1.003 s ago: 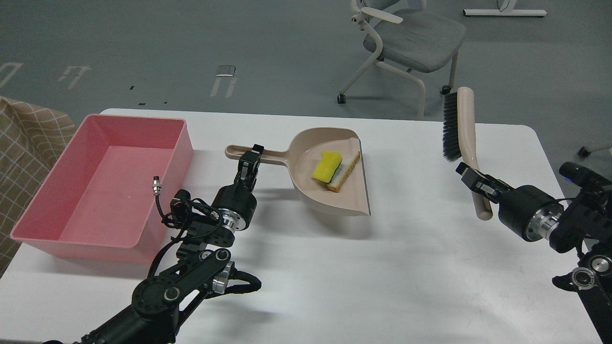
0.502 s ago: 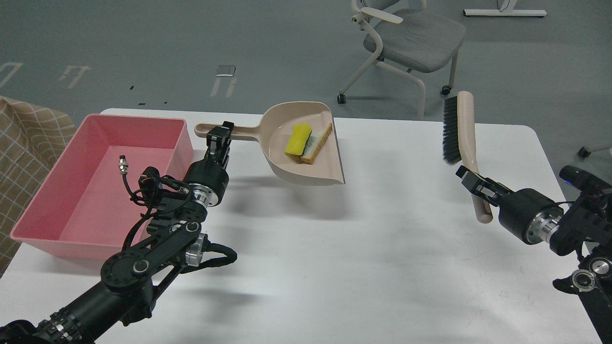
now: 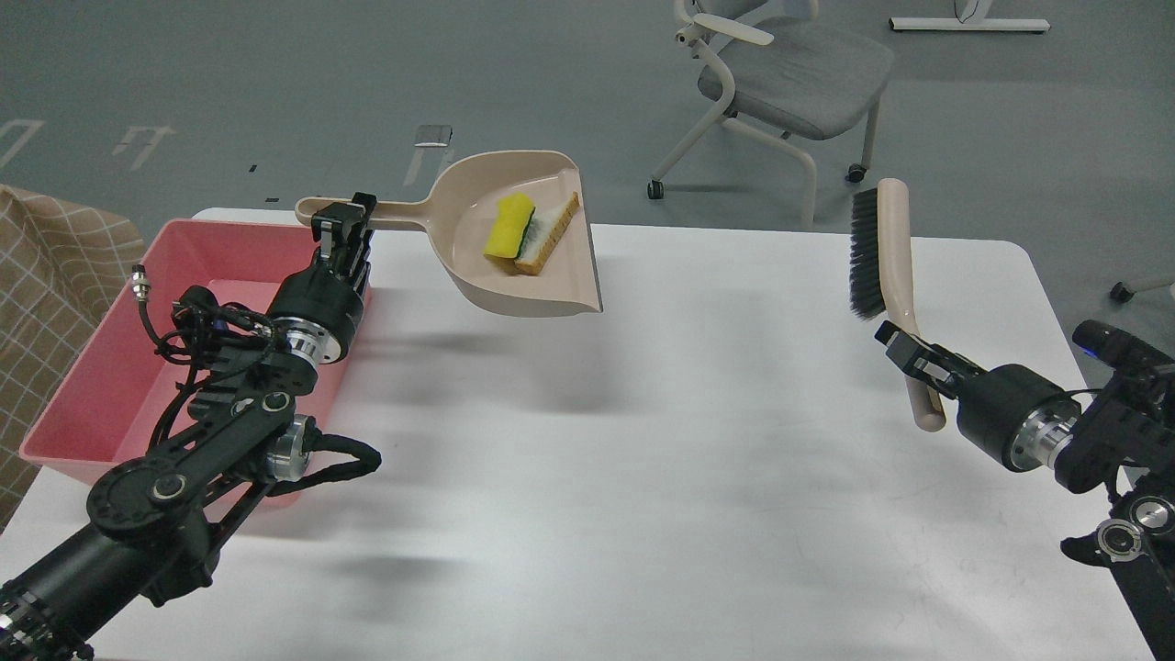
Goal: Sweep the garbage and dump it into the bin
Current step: 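Lift the dustpan with the left gripper over the pink bin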
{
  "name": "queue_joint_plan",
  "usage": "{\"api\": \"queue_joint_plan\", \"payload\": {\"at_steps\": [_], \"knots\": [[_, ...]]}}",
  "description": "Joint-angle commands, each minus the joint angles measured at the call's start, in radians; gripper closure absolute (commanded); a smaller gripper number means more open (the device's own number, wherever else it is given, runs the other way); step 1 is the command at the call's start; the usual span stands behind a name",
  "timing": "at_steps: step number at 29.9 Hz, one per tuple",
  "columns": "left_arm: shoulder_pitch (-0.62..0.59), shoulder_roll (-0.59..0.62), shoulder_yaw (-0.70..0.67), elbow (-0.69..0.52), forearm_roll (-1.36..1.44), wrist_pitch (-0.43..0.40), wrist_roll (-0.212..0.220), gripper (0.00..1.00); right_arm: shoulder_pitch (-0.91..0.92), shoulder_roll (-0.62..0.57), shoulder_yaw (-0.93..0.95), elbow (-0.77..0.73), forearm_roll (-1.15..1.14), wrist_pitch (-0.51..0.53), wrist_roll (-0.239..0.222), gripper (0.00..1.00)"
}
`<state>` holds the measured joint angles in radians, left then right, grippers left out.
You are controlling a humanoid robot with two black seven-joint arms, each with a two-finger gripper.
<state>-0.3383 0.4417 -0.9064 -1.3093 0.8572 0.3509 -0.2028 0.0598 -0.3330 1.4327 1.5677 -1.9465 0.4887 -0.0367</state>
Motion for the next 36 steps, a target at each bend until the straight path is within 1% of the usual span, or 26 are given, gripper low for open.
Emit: {"api": "queue_joint_plan", "payload": {"at_steps": [1,6,10,14,15,18,20,22,24,26,29,31,32,34,35,36], "knots": [[0.018,0.023,-0.020,-0.025,-0.001,-0.020,-0.001,1.00,0.000,0.000,0.000,-0.002,0.000,0.000,0.000,0.90],[0.080,0.086,-0.071,-0.077,-0.001,-0.079,-0.004,1.00,0.002,-0.001,0.000,-0.003,0.000,0.000,0.004,0.90],[0.119,0.135,-0.098,-0.090,-0.001,-0.115,-0.010,1.00,0.002,-0.001,0.000,-0.003,0.000,0.000,0.008,0.90],[0.154,0.179,-0.187,-0.090,-0.003,-0.200,-0.010,1.00,0.002,-0.003,0.000,-0.005,0.000,0.000,0.014,0.90],[0.154,0.180,-0.187,-0.090,-0.003,-0.201,-0.010,1.00,0.002,-0.003,0.000,-0.005,0.000,0.000,0.014,0.90],[0.194,0.201,-0.279,-0.087,-0.004,-0.279,-0.010,1.00,0.002,-0.009,-0.001,-0.005,0.000,0.000,0.014,0.90],[0.209,0.201,-0.316,-0.077,-0.006,-0.314,-0.010,1.00,0.002,-0.011,-0.001,-0.005,0.000,0.000,0.015,0.90],[0.214,0.201,-0.330,-0.067,-0.009,-0.332,-0.012,1.00,0.003,-0.011,-0.001,-0.005,0.000,0.000,0.015,0.90],[0.223,0.203,-0.338,-0.051,-0.014,-0.362,-0.015,1.00,0.002,-0.011,-0.003,-0.006,0.000,0.000,0.014,0.90],[0.229,0.204,-0.361,-0.010,-0.027,-0.410,-0.027,1.00,0.003,-0.012,-0.008,-0.017,0.000,0.000,0.014,0.90],[0.229,0.215,-0.387,0.030,-0.049,-0.460,-0.027,1.00,0.006,-0.020,-0.008,-0.018,0.000,0.000,0.015,0.90],[0.228,0.226,-0.396,0.085,-0.064,-0.506,-0.035,1.00,0.006,-0.023,-0.008,-0.018,0.000,0.000,0.015,0.90],[0.228,0.230,-0.398,0.100,-0.066,-0.513,-0.044,1.00,0.006,-0.023,-0.008,-0.018,0.000,0.000,0.015,0.90],[0.228,0.253,-0.402,0.163,-0.069,-0.556,-0.088,1.00,0.006,-0.023,-0.009,-0.020,0.000,0.000,0.014,0.90],[0.228,0.253,-0.402,0.163,-0.069,-0.556,-0.089,1.00,0.006,-0.023,-0.009,-0.020,0.000,0.000,0.014,0.90],[0.223,0.262,-0.404,0.192,-0.070,-0.576,-0.098,1.00,0.006,-0.023,-0.008,-0.020,0.000,0.000,0.014,0.90]]}}
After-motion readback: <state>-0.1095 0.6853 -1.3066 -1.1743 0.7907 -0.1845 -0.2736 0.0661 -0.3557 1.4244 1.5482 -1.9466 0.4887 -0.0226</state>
